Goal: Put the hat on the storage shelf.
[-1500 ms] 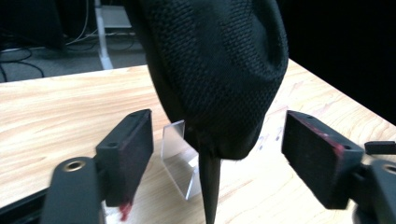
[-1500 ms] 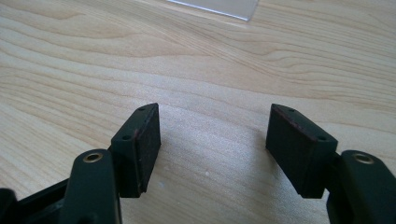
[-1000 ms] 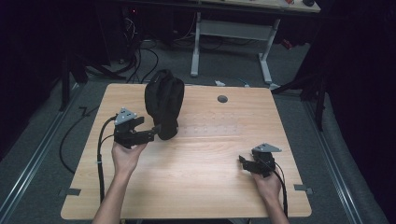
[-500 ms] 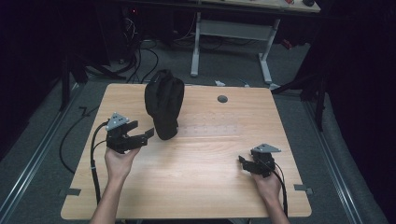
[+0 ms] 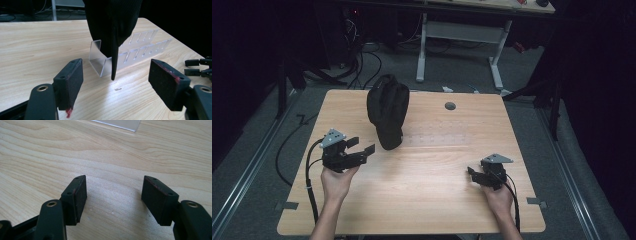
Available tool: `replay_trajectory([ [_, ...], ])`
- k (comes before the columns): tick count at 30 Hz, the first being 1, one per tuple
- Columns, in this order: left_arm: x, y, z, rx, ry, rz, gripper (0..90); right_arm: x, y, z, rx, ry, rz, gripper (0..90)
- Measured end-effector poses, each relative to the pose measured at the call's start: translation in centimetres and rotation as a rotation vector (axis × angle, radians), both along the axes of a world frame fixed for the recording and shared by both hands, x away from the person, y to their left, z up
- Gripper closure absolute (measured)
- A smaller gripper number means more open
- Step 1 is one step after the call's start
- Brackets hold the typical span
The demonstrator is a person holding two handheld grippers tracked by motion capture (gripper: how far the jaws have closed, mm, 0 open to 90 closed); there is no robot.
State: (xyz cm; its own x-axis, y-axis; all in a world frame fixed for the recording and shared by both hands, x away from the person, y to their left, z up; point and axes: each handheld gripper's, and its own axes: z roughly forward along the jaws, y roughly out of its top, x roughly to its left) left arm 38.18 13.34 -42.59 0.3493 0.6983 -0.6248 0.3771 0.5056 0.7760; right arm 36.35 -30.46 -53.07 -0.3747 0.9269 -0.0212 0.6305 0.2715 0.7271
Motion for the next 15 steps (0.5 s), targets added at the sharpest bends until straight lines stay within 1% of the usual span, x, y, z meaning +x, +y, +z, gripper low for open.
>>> replay_trajectory([
  [2,-0.2,0.1,-0.2,0.004,0.003,0.003,28.3,0.0,0.0,0.0,0.000,0.000,0.000,37.0],
  [13,-1.0,0.7,-0.9,-0.023,0.009,0.010,28.0,0.0,0.0,0.0,0.001,0.001,-0.002,36.9],
  [15,-1.2,0.7,-1.1,-0.022,0.011,0.006,28.2,0.0,0.0,0.0,0.001,0.001,-0.002,36.8],
])
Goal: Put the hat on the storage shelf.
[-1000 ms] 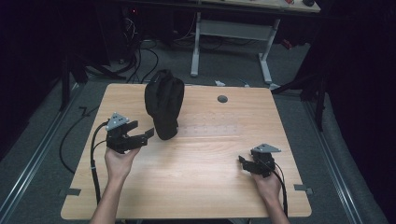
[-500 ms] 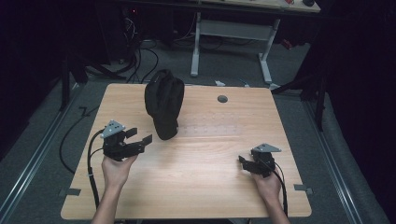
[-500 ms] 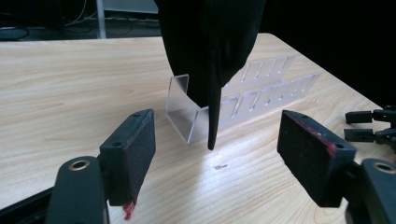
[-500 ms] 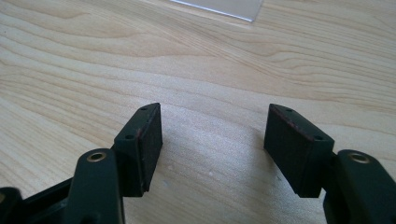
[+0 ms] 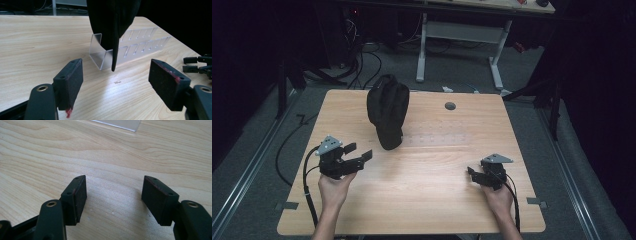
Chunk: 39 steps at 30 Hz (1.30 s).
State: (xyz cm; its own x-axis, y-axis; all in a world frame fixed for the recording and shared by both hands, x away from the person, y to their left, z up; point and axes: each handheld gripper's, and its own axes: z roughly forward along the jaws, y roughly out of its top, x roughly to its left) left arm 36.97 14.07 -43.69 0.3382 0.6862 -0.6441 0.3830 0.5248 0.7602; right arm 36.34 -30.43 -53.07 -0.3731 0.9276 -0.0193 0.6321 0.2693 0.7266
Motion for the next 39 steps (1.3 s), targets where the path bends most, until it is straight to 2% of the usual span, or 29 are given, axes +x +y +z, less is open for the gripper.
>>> replay_trajectory([
  [8,-0.3,-0.1,-1.1,0.016,0.017,0.001,28.1,0.0,0.0,0.0,0.000,-0.001,0.002,36.7],
  [13,-0.5,-0.4,-2.1,-0.001,0.038,-0.004,29.1,0.0,0.0,0.0,0.000,0.000,0.002,36.7],
  [29,-0.5,-1.1,-5.5,0.029,0.105,-0.021,30.7,0.0,0.0,0.0,0.000,0.000,0.002,36.5],
  [32,-0.5,-1.2,-5.9,0.037,0.113,-0.017,30.7,0.0,0.0,0.0,0.000,0.000,0.002,36.5],
  [39,-0.4,-1.7,-7.1,0.093,0.124,-0.015,30.6,0.0,0.0,0.0,0.000,0.000,0.002,36.5],
])
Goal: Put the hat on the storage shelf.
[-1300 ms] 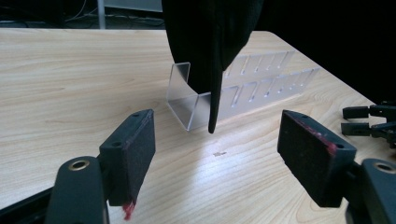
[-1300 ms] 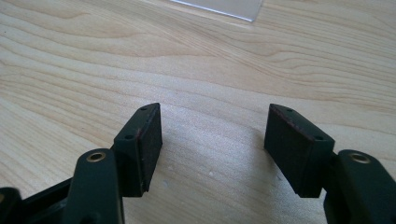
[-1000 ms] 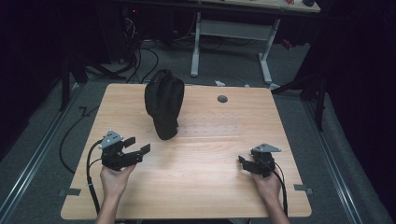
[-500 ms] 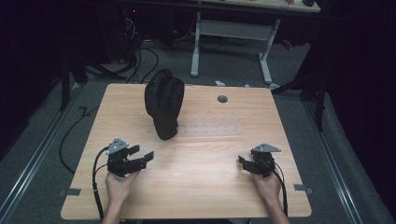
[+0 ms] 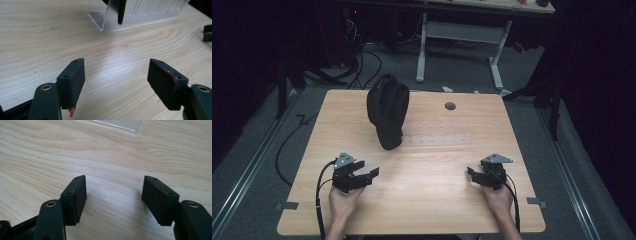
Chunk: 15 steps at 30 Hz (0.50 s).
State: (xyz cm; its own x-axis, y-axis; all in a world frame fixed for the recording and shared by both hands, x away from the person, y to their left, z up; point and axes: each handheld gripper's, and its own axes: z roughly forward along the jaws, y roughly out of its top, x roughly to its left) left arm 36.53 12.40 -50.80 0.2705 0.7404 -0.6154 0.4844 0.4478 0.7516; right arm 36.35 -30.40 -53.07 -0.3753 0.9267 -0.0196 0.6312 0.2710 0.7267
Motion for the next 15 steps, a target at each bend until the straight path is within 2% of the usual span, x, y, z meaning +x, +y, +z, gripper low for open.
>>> replay_trajectory([
  [15,0.0,-1.0,-2.1,0.137,-0.041,0.036,30.5,0.0,0.0,0.0,-0.001,0.000,0.005,36.5],
])
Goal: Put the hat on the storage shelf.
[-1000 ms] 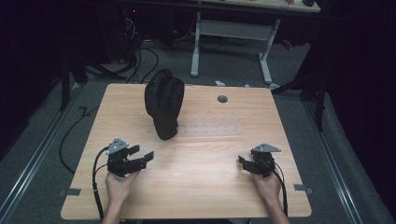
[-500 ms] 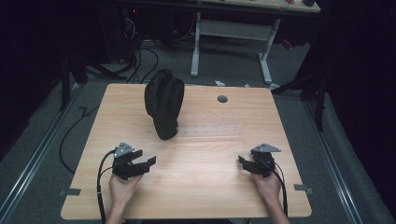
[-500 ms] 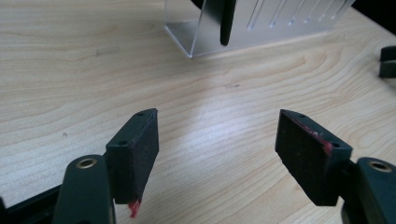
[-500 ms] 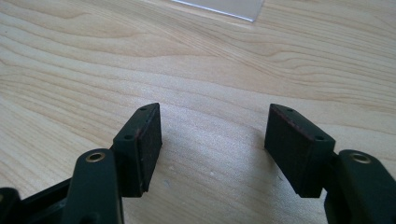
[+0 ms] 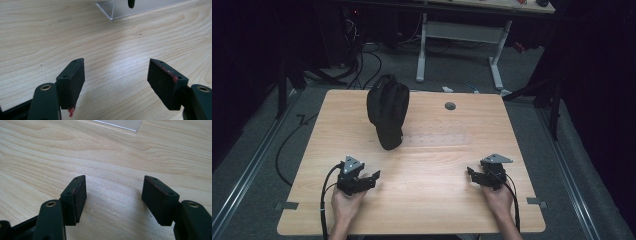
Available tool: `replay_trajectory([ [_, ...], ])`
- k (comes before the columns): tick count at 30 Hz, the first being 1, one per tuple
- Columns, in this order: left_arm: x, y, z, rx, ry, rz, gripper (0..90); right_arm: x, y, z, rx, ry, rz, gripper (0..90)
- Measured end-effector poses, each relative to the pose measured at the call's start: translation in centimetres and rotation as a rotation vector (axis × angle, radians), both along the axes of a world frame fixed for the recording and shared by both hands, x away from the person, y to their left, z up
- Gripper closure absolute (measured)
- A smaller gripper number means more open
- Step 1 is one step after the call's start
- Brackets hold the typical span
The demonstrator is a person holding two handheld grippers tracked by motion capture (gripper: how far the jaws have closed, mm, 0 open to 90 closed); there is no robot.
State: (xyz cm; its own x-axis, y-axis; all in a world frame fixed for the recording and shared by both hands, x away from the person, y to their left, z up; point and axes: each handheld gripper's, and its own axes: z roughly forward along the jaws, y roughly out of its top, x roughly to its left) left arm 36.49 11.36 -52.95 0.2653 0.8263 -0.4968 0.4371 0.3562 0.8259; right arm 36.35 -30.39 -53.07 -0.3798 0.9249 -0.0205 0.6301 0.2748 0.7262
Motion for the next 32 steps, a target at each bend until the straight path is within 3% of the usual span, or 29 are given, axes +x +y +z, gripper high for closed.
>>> replay_trajectory([
  [11,0.4,-0.5,-0.9,0.043,0.004,0.017,30.0,0.0,0.0,0.0,0.001,0.001,-0.001,36.5],
  [17,0.6,-1.2,-1.7,0.138,0.016,0.011,29.7,0.0,0.0,0.0,0.002,0.001,-0.002,36.5],
  [32,0.6,-1.2,-1.7,0.128,0.028,0.015,26.8,0.0,0.0,0.0,0.000,0.000,0.001,36.5],
])
